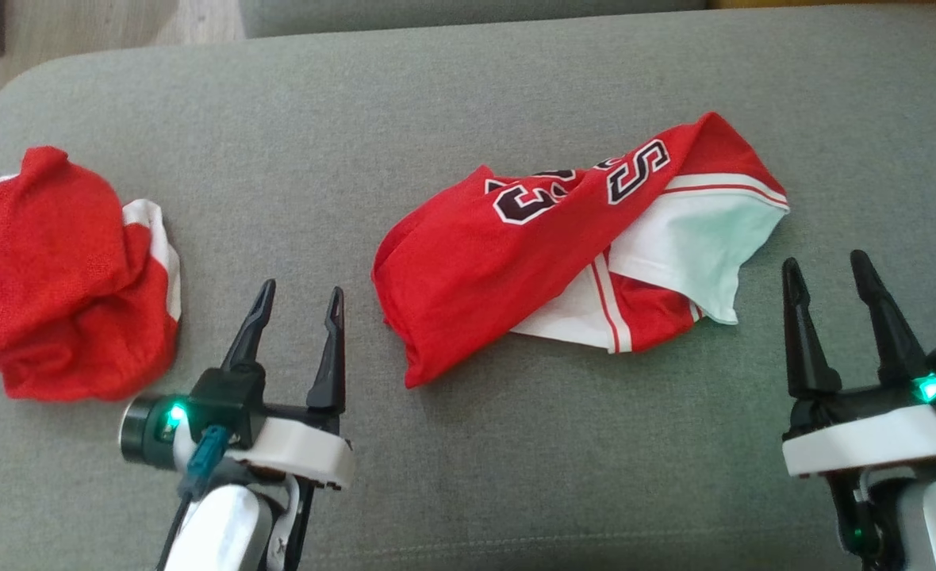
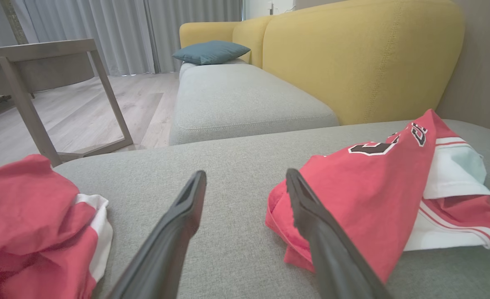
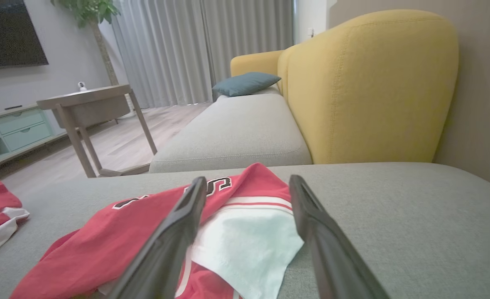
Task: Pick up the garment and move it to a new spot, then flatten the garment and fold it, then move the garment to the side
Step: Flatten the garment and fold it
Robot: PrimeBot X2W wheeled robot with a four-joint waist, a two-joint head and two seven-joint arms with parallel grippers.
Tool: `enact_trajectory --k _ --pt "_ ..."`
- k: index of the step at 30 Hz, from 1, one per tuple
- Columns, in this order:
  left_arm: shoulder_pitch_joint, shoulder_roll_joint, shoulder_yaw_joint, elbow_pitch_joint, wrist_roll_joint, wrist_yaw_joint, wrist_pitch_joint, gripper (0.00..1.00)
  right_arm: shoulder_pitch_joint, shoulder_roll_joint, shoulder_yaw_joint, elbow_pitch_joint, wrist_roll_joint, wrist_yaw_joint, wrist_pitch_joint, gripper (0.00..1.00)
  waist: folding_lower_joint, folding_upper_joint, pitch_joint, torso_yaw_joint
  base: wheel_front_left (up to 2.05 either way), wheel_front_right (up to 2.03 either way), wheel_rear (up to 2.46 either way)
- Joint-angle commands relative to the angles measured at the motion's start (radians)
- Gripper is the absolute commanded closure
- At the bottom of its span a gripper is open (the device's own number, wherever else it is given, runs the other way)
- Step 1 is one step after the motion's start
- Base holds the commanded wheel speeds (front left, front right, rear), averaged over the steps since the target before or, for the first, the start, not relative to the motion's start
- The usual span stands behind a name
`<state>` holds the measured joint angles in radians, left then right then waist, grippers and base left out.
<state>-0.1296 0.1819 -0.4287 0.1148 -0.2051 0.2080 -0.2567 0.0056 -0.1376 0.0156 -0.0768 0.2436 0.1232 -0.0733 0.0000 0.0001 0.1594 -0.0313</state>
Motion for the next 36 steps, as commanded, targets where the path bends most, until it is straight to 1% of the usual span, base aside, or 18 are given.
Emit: enact_trajectory --k 1,8,10,13,16,19,21,25,26,27,32,36 --pt "-0.024 0.018 0.044 -0.033 -0.005 0.008 -0.002 0.0 -0.015 -0.005 0.015 -0.046 -0.009 0.008 0.005 0.0 0.0 -0.0001 -0.004 -0.004 0.0 0.0 0.0" --pt "-0.026 0.024 0.037 -0.04 -0.001 0.014 0.004 0.0 0.0 0.01 0.01 -0.075 -0.015 0.008 0.026 0.0 0.0 -0.0001 -0.002 -0.007 0.0 0.0 0.0" --pt "-0.033 0.029 0.026 -0.042 0.007 0.009 0.011 0.0 0.001 0.011 0.009 -0.079 -0.016 0.008 0.029 0.0 0.0 -0.0001 0.002 -0.006 0.0 0.0 0.0" --pt "-0.046 0.032 -0.017 -0.039 0.009 -0.029 0.059 0.0 0.002 0.012 0.011 -0.084 -0.016 0.008 0.035 0.0 0.0 -0.0001 0.013 -0.005 0.0 0.0 0.0" --pt "-0.055 0.024 -0.066 -0.019 -0.011 -0.082 0.138 0.0 -0.002 0.012 0.017 -0.087 -0.014 0.008 0.037 0.0 0.0 -0.0001 0.027 -0.011 0.0 0.0 0.0" --pt "-0.061 0.016 -0.103 0.014 -0.029 -0.12 0.205 0.0 -0.008 0.014 0.024 -0.086 -0.011 0.008 0.036 0.0 0.0 -0.0001 0.04 -0.021 0.0 0.0 0.0" --pt "-0.068 0.01 -0.121 0.037 -0.037 -0.137 0.238 0.0 -0.011 0.015 0.026 -0.083 -0.006 0.008 0.036 0.0 0.0 -0.0001 0.049 -0.027 0.0 0.0 0.0" --pt "-0.093 0.005 -0.133 0.087 -0.045 -0.151 0.271 0.0 -0.022 0.014 0.03 -0.076 0.0 0.008 0.032 0.0 0.0 -0.0001 0.064 -0.039 0.0 0.0 0.0" --pt "-0.101 0.004 -0.133 0.097 -0.048 -0.154 0.271 0.45 -0.024 0.014 0.03 -0.075 0.001 0.008 0.031 0.0 0.0 -0.0001 0.067 -0.042 0.0 0.0 0.0" --pt "-0.11 0.004 -0.13 0.1 -0.048 -0.156 0.261 1.0 -0.027 0.014 0.031 -0.073 0.003 0.008 0.03 0.0 0.0 -0.0001 0.07 -0.045 0.0 0.0 0.0" --pt "-0.151 0.003 -0.115 0.089 -0.057 -0.165 0.214 1.0 -0.031 0.014 0.026 -0.064 0.009 0.008 0.03 0.0 0.0 -0.0001 0.078 -0.051 0.0 0.0 0.0" --pt "-0.199 0.005 -0.087 0.062 -0.066 -0.163 0.186 1.0 -0.035 0.016 0.026 -0.058 0.013 0.008 0.034 0.0 0.0 -0.0001 0.084 -0.053 0.0 0.0 0.0"
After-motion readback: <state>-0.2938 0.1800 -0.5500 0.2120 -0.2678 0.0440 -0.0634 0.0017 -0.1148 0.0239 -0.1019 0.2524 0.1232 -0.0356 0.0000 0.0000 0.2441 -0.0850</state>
